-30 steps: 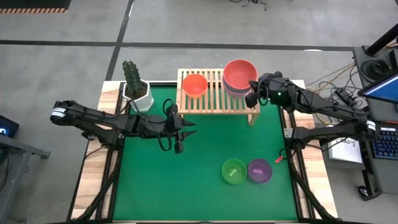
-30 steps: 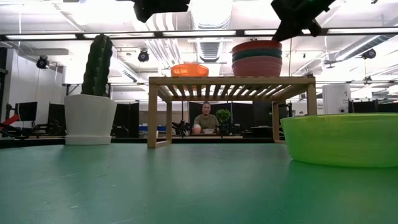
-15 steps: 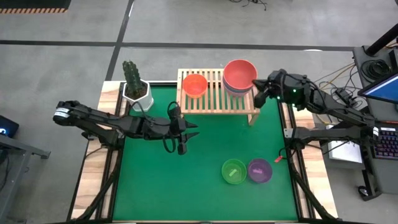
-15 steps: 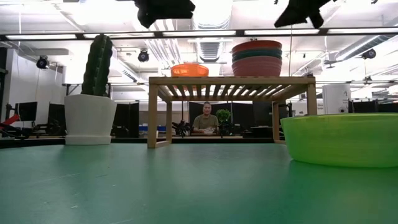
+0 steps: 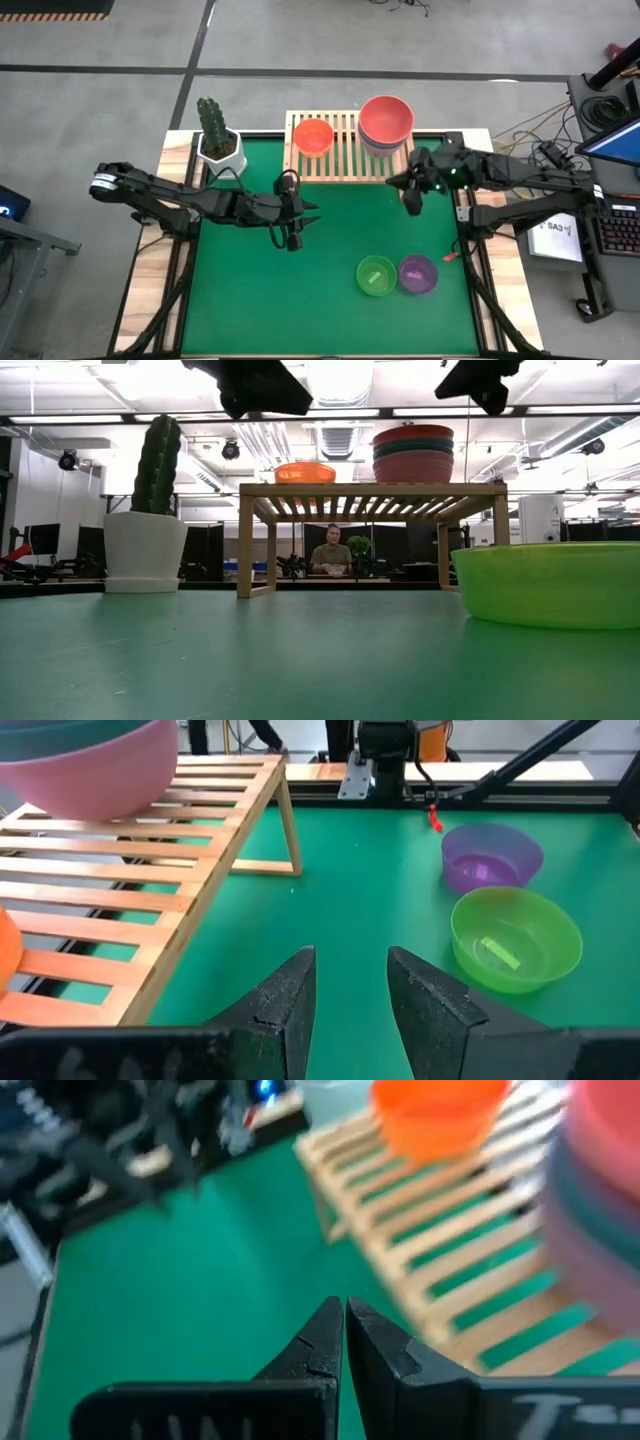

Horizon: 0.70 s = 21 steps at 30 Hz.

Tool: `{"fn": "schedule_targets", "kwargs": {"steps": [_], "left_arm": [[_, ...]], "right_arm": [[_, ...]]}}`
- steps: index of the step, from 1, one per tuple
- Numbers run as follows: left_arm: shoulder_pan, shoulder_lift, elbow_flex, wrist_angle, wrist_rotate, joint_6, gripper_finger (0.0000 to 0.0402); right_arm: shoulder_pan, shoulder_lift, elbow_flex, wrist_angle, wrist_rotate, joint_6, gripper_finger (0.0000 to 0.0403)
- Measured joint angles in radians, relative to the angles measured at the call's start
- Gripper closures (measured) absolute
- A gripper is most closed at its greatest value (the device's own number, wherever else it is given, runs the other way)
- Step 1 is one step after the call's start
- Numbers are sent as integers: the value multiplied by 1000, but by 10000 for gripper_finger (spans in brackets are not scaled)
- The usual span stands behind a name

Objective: Place and stack bowls onto a shelf
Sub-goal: Stack the green bowl on top of the light orange bowl on the shelf

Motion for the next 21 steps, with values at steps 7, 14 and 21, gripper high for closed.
{"fn": "schedule_targets", "kwargs": {"steps": [7, 14, 21], "left_arm": [[0, 0, 0, -46, 0, 0, 292], [0, -1, 0, -63, 0, 16, 292], [0, -24, 0, -131, -1, 27, 292]], "right_arm": [[135, 86, 0, -148, -1, 150, 394], [240, 215, 0, -227, -61, 283, 394], [299, 368, 16, -235, -157, 319, 394]]}}
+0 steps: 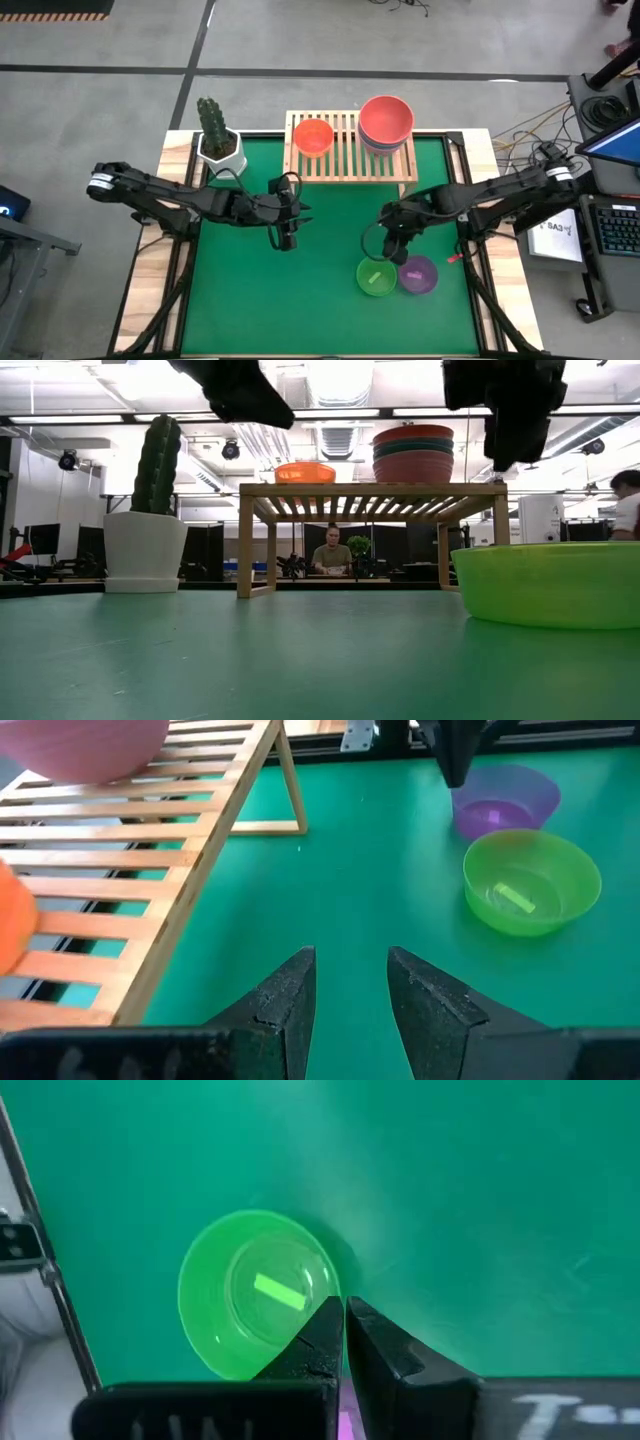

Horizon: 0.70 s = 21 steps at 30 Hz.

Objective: Place and stack bowls onto a shelf
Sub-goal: Stack the green bowl on top of the light orange bowl on the shelf

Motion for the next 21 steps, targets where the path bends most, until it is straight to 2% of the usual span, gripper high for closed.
{"fn": "schedule_targets", "kwargs": {"steps": [5, 10, 15, 18, 21], "left_arm": [[-3, -62, 0, -41, -2, -6, 292], [-20, -128, -8, -49, -17, -13, 292], [-75, -218, -78, -60, -150, -55, 292], [-113, -295, -124, -50, -242, -81, 293], [-144, -365, -165, -22, -286, -87, 293]], "right_arm": [[22, 80, 8, 0, -23, -121, 388], [32, 140, 17, 4, -24, -169, 356], [39, 200, 40, 20, -18, -195, 298], [46, 242, 59, 19, -18, -266, 263], [51, 280, 78, 20, 6, -337, 245]]}}
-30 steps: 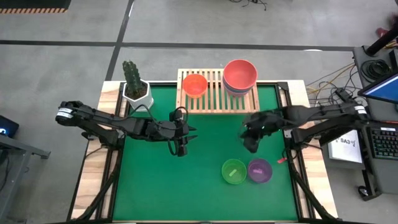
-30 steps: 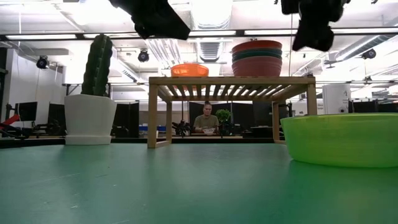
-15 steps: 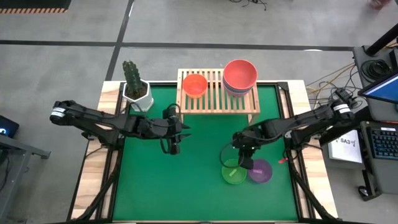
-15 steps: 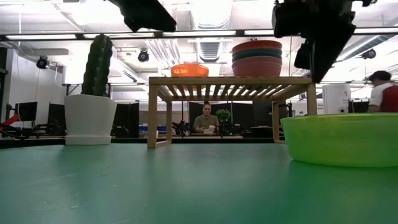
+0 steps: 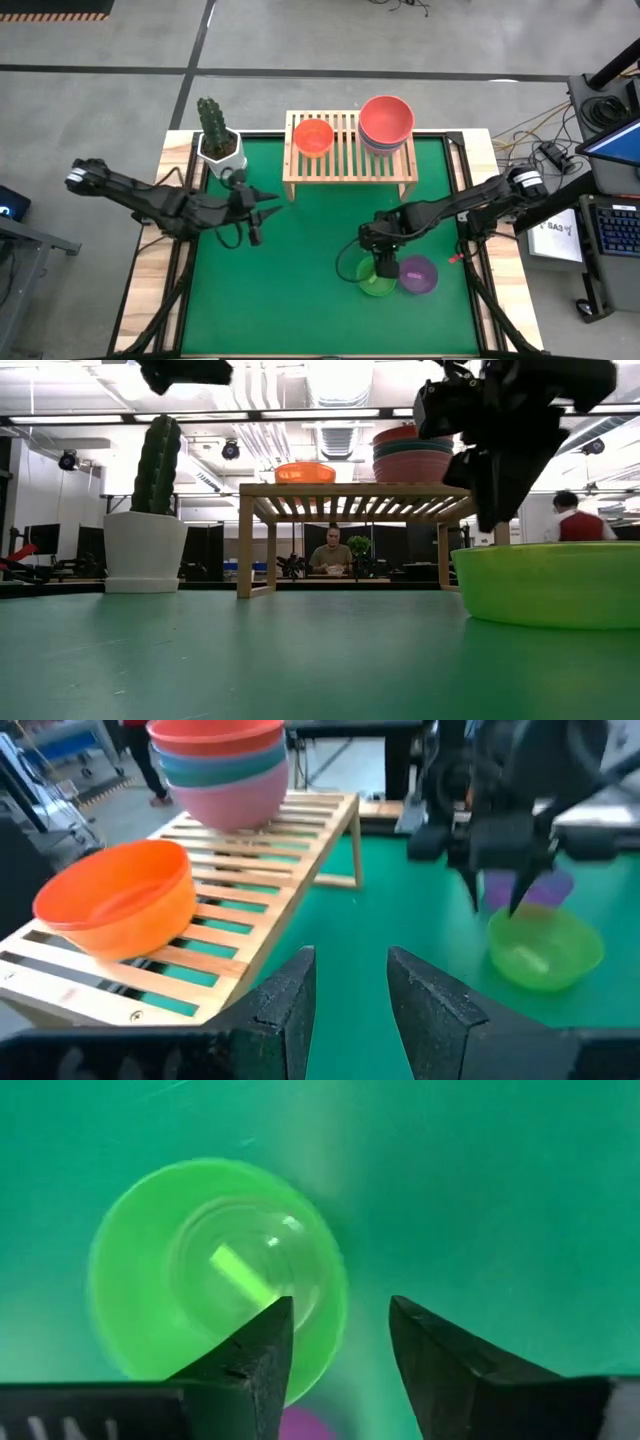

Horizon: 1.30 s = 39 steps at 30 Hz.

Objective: Place and stack bowls onto a shelf
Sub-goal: Stack the green bowl on top of the light orange bowl on the shelf

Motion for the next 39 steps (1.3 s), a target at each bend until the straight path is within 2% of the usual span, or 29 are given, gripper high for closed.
{"fn": "schedule_targets", "kwargs": {"steps": [6, 15, 18, 23, 27, 35, 39], "left_arm": [[-26, -104, -73, 70, -9, 23, 293], [-26, -163, -116, 95, -12, 34, 293], [-26, -165, -117, 97, -12, 35, 293], [-26, -159, -115, 95, -12, 39, 293], [-26, -158, -116, 112, -12, 54, 293], [-26, -155, -116, 145, -12, 79, 293], [-26, -155, -117, 145, -12, 79, 293]], "right_arm": [[0, 83, 42, 0, 29, -68, 253], [0, 178, 64, -2, 21, -76, 292], [0, 191, 66, -3, 21, -81, 317], [0, 191, 66, -1, 21, -84, 384], [-3, 175, 81, -11, 9, -68, 393], [-43, 165, 284, -20, -12, -113, 394], [-81, 165, 434, -20, 51, -219, 394]]}}
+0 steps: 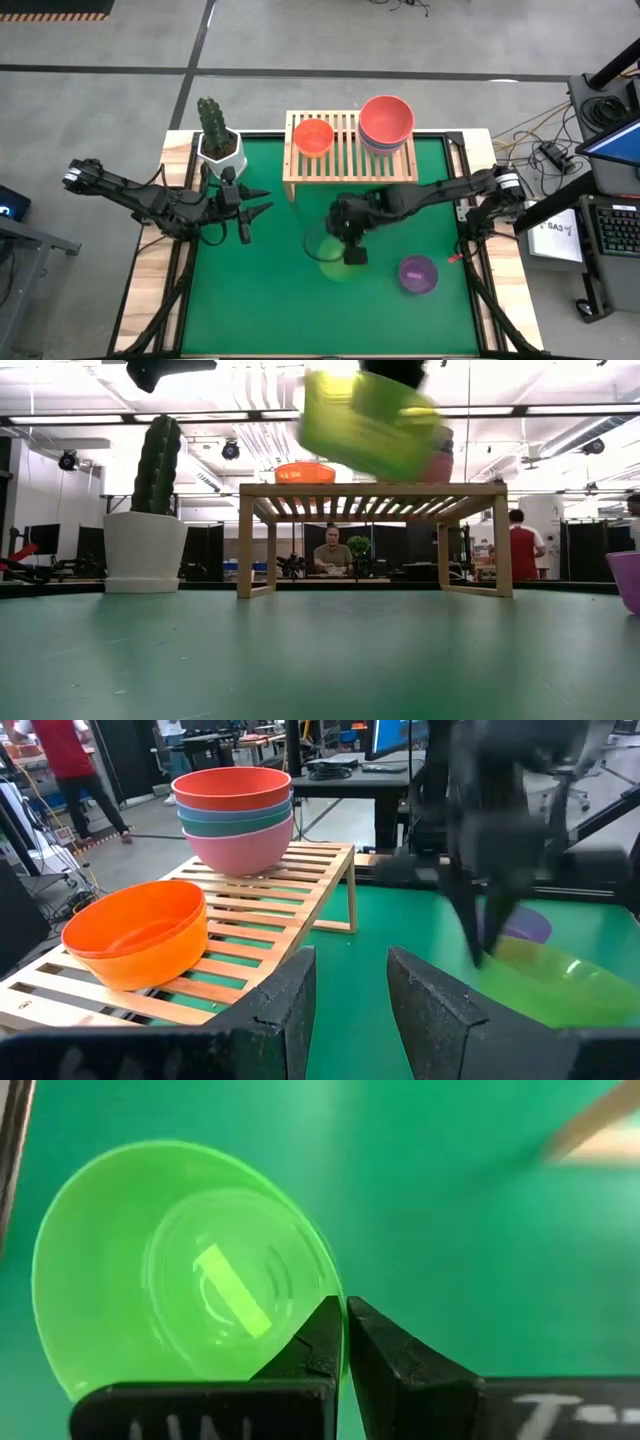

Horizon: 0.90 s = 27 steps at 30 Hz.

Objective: Place and stack bowls onto a shelf
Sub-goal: Stack the green bowl on top of the light orange bowl on the shelf

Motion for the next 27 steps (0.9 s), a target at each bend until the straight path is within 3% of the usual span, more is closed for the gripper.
{"fn": "schedule_targets", "kwargs": {"steps": [7, 10, 12, 16, 23, 27], "left_arm": [[0, 0, 0, 2, 0, 0, 293], [0, 0, 0, 2, 0, 0, 293], [0, 0, 0, 2, 0, 4, 293], [0, 0, 0, 2, 0, 8, 293], [0, 0, 0, 2, 1, 11, 293], [0, 0, 0, 2, 1, 16, 293]], "right_arm": [[-94, 0, 245, 21, 341, -222, 394], [-154, 0, 316, 76, 494, -231, 394], [-201, 0, 356, 110, 543, -236, 394], [-311, 1, 413, 153, 519, -190, 394], [-497, 29, 460, 153, 250, -90, 394], [-555, 65, 458, 138, 230, -99, 394]]}}
